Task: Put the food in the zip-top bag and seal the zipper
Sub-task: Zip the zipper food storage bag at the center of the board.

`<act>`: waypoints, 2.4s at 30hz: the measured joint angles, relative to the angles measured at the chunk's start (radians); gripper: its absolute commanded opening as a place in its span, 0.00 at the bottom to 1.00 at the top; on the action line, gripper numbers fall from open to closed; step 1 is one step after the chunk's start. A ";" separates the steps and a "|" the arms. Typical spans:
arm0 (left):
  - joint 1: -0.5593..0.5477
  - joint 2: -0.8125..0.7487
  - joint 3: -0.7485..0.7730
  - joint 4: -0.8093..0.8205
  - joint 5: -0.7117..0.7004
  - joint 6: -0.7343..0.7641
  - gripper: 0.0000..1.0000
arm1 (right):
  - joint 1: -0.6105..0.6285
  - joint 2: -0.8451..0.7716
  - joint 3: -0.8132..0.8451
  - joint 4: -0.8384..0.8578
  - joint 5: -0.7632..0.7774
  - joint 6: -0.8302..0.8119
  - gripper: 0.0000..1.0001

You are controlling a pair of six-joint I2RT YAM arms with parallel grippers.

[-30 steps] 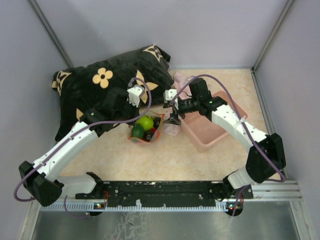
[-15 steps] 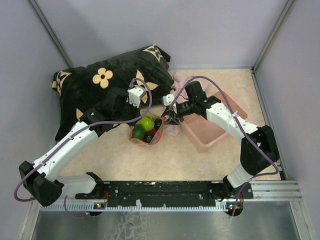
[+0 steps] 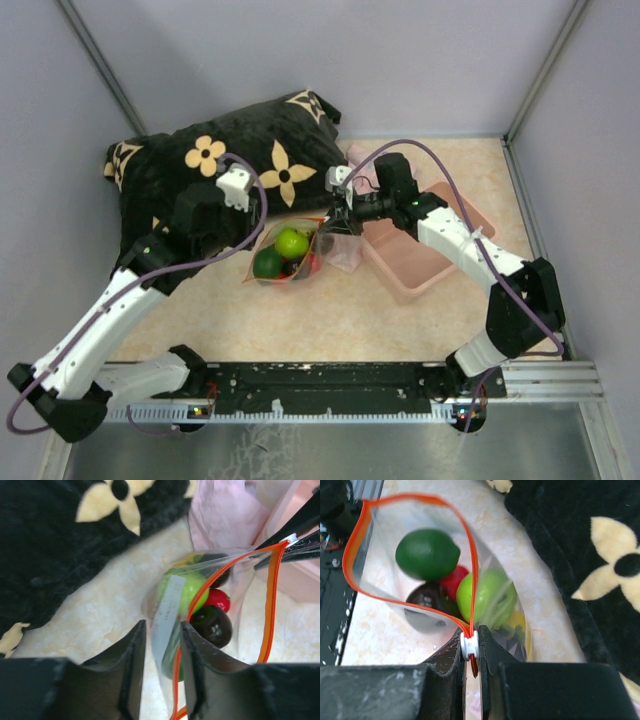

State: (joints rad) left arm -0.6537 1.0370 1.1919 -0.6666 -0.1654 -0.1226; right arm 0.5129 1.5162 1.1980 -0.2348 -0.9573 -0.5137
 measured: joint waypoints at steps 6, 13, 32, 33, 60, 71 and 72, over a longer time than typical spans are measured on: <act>0.000 -0.158 -0.053 -0.010 -0.082 -0.098 0.51 | 0.000 -0.027 0.000 0.089 0.083 0.232 0.00; 0.001 -0.236 -0.204 -0.017 -0.040 -0.206 0.57 | 0.000 -0.031 -0.014 0.151 0.153 0.384 0.00; 0.002 -0.266 -0.390 0.085 -0.025 -0.029 0.74 | 0.000 -0.048 -0.059 0.193 0.159 0.397 0.00; 0.002 -0.254 -0.389 0.094 -0.014 0.004 0.74 | 0.000 -0.048 -0.059 0.193 0.156 0.394 0.00; 0.014 -0.061 -0.350 0.127 0.020 0.393 0.00 | 0.000 -0.069 -0.109 0.234 0.114 0.349 0.00; 0.015 -0.103 -0.071 -0.077 0.090 0.388 0.00 | -0.007 -0.100 -0.204 0.268 0.122 0.322 0.00; 0.015 -0.110 -0.066 -0.081 0.100 0.385 0.00 | -0.007 -0.100 -0.211 0.274 0.122 0.322 0.00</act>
State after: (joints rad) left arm -0.6388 0.9268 1.1263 -0.7479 -0.0654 0.2626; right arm 0.5060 1.4162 0.9867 0.0391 -0.8356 -0.1917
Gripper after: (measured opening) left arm 0.011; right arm 0.081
